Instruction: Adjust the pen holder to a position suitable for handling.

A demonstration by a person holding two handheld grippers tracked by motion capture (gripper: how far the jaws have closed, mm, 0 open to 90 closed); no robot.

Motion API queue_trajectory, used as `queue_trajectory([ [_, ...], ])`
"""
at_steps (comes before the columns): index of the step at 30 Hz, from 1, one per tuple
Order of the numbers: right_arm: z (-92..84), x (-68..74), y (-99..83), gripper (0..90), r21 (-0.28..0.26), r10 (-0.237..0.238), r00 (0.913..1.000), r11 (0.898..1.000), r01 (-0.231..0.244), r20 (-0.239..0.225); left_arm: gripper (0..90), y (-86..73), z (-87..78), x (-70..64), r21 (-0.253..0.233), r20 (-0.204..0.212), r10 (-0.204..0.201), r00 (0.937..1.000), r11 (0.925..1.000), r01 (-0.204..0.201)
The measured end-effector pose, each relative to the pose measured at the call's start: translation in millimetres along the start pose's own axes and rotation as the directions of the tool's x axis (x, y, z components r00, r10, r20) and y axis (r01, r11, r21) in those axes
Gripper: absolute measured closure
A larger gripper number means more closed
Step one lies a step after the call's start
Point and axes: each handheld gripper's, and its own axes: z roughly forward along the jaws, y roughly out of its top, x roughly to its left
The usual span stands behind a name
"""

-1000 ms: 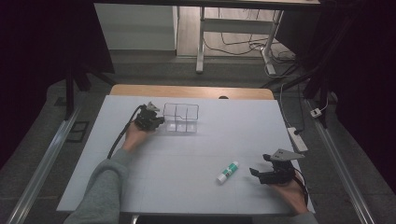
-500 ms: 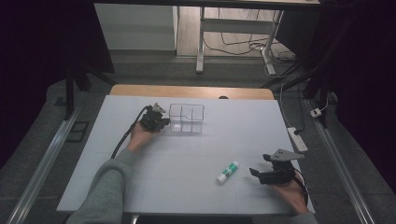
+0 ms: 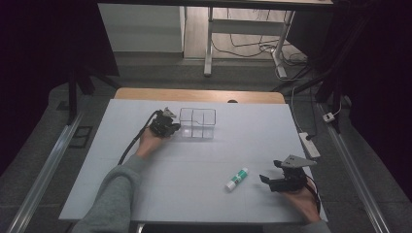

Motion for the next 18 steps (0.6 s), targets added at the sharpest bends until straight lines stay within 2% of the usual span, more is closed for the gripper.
queue_trajectory([
  [3, -0.3, 0.0, -0.1, 15.1, 0.0, 0.001, 1.0, 1.0, -0.001, 0.0, 89.1, 0.0, 0.2, -0.1, 0.001, 0.004, -0.005, 1.0, 1.0, 0.004],
  [13, -0.5, 0.4, -0.2, 15.1, 0.003, 0.0, 1.0, 1.0, 0.0, 0.0, 89.0, 3.4, -0.1, -4.9, -0.012, 0.01, 0.019, 0.9998, 0.9998, -0.019],
  [18, -1.3, 0.1, 0.4, 15.3, -0.008, 0.0, 1.0, 1.0, -0.001, -0.001, 89.0, 1.4, -10.5, -2.4, -0.031, -0.017, 0.001, 0.9999, 0.9995, -0.002],
])
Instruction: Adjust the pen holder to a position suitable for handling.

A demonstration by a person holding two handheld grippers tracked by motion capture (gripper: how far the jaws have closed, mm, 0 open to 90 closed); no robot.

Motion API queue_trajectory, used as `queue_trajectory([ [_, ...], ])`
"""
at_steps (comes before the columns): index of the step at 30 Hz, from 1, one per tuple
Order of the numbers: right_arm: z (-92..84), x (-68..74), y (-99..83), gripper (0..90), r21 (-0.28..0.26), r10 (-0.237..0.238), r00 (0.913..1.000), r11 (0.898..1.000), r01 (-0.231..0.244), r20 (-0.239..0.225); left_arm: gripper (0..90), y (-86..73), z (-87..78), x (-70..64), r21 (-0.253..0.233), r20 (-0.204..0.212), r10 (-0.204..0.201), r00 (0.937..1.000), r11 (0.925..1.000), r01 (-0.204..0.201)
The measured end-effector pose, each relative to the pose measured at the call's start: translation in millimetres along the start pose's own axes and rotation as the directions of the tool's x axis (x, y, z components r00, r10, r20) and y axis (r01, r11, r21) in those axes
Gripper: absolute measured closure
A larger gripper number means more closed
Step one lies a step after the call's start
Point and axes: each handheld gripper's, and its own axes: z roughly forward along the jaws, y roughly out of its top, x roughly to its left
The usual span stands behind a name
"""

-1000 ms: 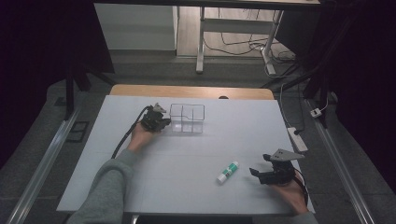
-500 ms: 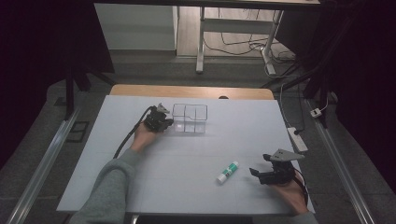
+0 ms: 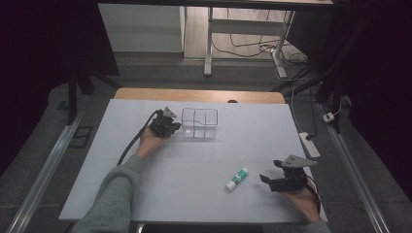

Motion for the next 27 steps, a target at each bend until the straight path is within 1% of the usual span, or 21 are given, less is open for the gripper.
queue_trajectory([
  [1, -0.4, -0.1, 0.0, 15.3, 0.001, -0.003, 1.0, 1.0, 0.003, 0.001, 89.1, -1.1, -3.4, 0.3, -0.006, -0.001, -0.005, 1.0, 1.0, 0.005],
  [4, -0.8, 0.1, 0.1, 15.3, -0.002, -0.003, 1.0, 1.0, 0.003, 0.002, 89.1, -5.7, -15.6, -1.2, -0.017, -0.007, -0.002, 1.0, 0.9998, 0.002],
  [7, -0.4, 0.2, -0.1, 15.3, 0.0, -0.004, 1.0, 1.0, 0.004, -0.005, 89.1, -13.1, -32.6, -4.7, -0.034, -0.008, -0.005, 1.0, 0.9994, 0.005],
  [10, -0.8, 0.2, 0.0, 15.3, -0.003, -0.004, 1.0, 1.0, 0.004, -0.009, 89.0, -22.6, -50.9, -10.5, -0.041, -0.011, -0.008, 0.9999, 0.9991, 0.008],
  [13, -1.7, -0.3, -0.1, 15.3, -0.009, -0.003, 0.9999, 1.0, 0.003, -0.016, 89.0, -34.1, -68.1, -19.1, -0.041, -0.015, 0.011, 0.9998, 0.9991, -0.011],
  [15, -1.8, -0.5, -0.1, 15.4, -0.015, -0.001, 0.9998, 1.0, 0.0, -0.018, 88.0, -42.0, -77.8, -23.7, -0.046, -0.013, 0.013, 0.9998, 0.9988, -0.013],
  [18, -1.5, -0.4, -0.1, 15.4, -0.01, -0.003, 0.9998, 1.0, 0.003, -0.02, 82.6, -52.9, -90.4, -28.6, -0.061, 0.003, 0.004, 1.0, 0.9981, -0.004],
  [19, -1.2, -0.2, -0.2, 15.4, -0.012, -0.003, 0.9997, 1.0, 0.003, -0.022, 79.2, -56.5, -94.0, -30.3, -0.066, 0.009, 0.002, 1.0, 0.9978, -0.002],
  [20, -1.5, 0.3, 0.0, 15.4, -0.008, -0.005, 0.9999, 1.0, 0.005, -0.016, 75.6, -59.9, -97.3, -32.0, -0.069, 0.013, -0.004, 0.9999, 0.9976, 0.004],
  [23, -1.5, 0.6, -0.1, 15.4, -0.006, -0.006, 0.9999, 1.0, 0.006, -0.015, 63.1, -70.0, -107.8, -36.8, -0.078, 0.016, -0.015, 0.9998, 0.9968, 0.017],
  [25, -1.2, 0.4, -0.3, 15.4, -0.006, -0.005, 0.9998, 1.0, 0.005, -0.018, 55.6, -77.0, -114.6, -38.4, -0.088, 0.028, -0.036, 0.999, 0.9954, 0.038],
  [27, -0.3, -0.2, -1.0, 15.3, -0.013, -0.001, 0.9995, 1.0, 0.0, -0.03, 50.0, -84.2, -120.3, -39.2, -0.091, 0.036, -0.069, 0.997, 0.9933, 0.072],
])
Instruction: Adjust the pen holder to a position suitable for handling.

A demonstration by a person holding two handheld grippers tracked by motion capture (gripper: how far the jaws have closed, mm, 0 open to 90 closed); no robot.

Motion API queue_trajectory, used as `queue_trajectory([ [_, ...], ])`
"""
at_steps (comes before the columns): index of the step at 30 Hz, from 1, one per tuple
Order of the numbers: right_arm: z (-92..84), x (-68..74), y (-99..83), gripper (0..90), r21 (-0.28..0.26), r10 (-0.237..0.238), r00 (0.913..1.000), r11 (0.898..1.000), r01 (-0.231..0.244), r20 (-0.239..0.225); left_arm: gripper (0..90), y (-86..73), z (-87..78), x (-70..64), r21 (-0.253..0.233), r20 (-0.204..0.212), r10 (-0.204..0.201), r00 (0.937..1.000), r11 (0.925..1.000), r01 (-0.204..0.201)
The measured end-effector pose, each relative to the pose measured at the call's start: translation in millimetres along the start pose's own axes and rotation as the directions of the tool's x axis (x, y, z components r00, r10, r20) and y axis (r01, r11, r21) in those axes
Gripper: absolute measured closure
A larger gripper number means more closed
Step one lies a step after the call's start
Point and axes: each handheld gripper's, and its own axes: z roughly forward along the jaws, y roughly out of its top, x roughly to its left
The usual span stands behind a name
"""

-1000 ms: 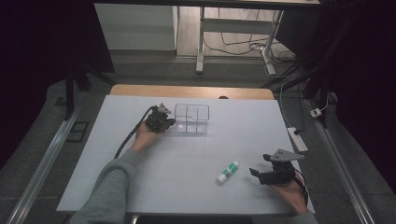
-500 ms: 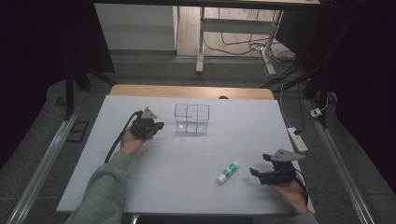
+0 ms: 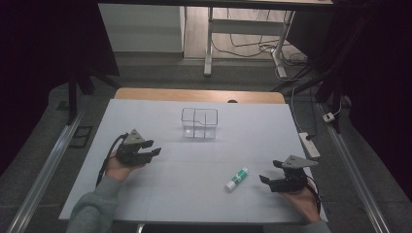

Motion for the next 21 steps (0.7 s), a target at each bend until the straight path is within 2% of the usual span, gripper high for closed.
queue_trajectory([
  [2, 0.5, -0.1, -0.3, 15.3, 0.0, 0.001, 1.0, 1.0, -0.001, -0.005, 47.1, -6.7, -5.2, -1.6, 0.01, -0.02, -0.001, 0.9998, 1.0, 0.001],
  [6, -0.5, -0.6, -0.2, 15.4, -0.003, -0.001, 1.0, 1.0, 0.001, 0.0, 43.3, -18.6, -13.2, -3.8, 0.012, -0.022, -0.011, 0.9997, 0.9999, 0.011],
  [11, -1.9, 0.5, 0.2, 15.4, -0.009, -0.009, 1.0, 1.0, 0.009, -0.001, 39.2, -30.2, -24.4, -9.6, -0.015, -0.018, -0.024, 0.9995, 0.9996, 0.024],
  [15, -2.1, 1.6, 0.4, 15.7, -0.009, -0.021, 0.9998, 1.0, 0.021, 0.001, 37.2, -36.7, -32.4, -13.4, -0.036, -0.024, -0.024, 0.9994, 0.9991, 0.023],
  [21, -2.2, 2.5, 0.4, 15.7, -0.013, -0.027, 0.9996, 1.0, 0.027, 0.001, 34.9, -40.6, -36.1, -16.5, -0.038, -0.012, -0.021, 0.9997, 0.9991, 0.02],
])
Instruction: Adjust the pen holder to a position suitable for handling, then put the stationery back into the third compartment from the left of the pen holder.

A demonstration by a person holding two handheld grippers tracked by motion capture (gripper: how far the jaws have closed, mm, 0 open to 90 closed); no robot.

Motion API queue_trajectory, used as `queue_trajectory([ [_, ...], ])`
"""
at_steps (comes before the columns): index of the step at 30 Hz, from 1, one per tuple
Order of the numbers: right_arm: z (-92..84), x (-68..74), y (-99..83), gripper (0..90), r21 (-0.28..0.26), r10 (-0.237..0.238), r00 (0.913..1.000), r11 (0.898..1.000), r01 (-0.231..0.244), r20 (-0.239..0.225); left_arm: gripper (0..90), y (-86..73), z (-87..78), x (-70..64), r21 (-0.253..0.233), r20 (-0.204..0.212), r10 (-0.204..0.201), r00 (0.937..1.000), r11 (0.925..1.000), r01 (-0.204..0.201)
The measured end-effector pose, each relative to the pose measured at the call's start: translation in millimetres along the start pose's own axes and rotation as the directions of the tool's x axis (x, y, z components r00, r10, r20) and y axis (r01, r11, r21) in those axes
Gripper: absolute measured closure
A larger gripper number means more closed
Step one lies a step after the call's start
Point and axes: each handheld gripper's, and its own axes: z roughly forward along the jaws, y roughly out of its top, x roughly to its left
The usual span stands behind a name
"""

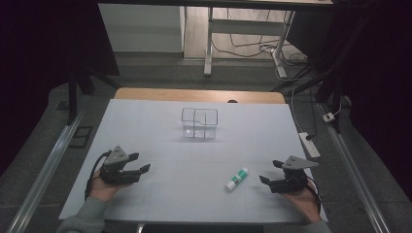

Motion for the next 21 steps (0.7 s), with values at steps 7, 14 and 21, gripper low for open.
queue_trajectory([
  [7, -0.5, 1.3, 0.4, 15.5, -0.002, -0.007, 1.0, 1.0, 0.007, -0.003, 32.5, -0.1, 4.7, -2.5, 0.014, 0.012, 0.013, 0.9998, 0.9998, -0.013],
  [14, -1.3, 3.1, 2.3, 15.8, 0.009, -0.021, 0.9997, 1.0, 0.021, -0.015, 31.6, -0.1, 5.9, -2.6, 0.016, 0.017, 0.012, 0.9998, 0.9998, -0.012],
  [21, -1.6, 5.4, 6.6, 17.4, 0.017, -0.051, 0.9983, 0.999, 0.051, -0.028, 31.2, 0.8, 6.1, -5.1, 0.015, 0.021, 0.016, 0.9997, 0.9997, -0.017],
])
